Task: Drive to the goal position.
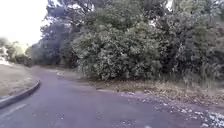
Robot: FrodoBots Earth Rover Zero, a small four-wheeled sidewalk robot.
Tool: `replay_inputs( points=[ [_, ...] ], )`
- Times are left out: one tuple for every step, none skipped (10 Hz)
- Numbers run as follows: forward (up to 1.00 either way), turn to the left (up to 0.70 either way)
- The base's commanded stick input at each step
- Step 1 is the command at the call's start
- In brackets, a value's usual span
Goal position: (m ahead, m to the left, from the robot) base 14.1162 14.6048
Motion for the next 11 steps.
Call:
replay_inputs(
  points=[
    [1.00, 0.06],
    [1.00, 0.33],
    [1.00, 0.40],
    [1.00, 0.40],
    [1.00, 0.40],
    [1.00, 0.40],
    [1.00, 0.40],
    [1.00, 0.20],
    [1.00, 0.00],
    [1.00, 0.00],
    [0.86, 0.12]
  ],
)
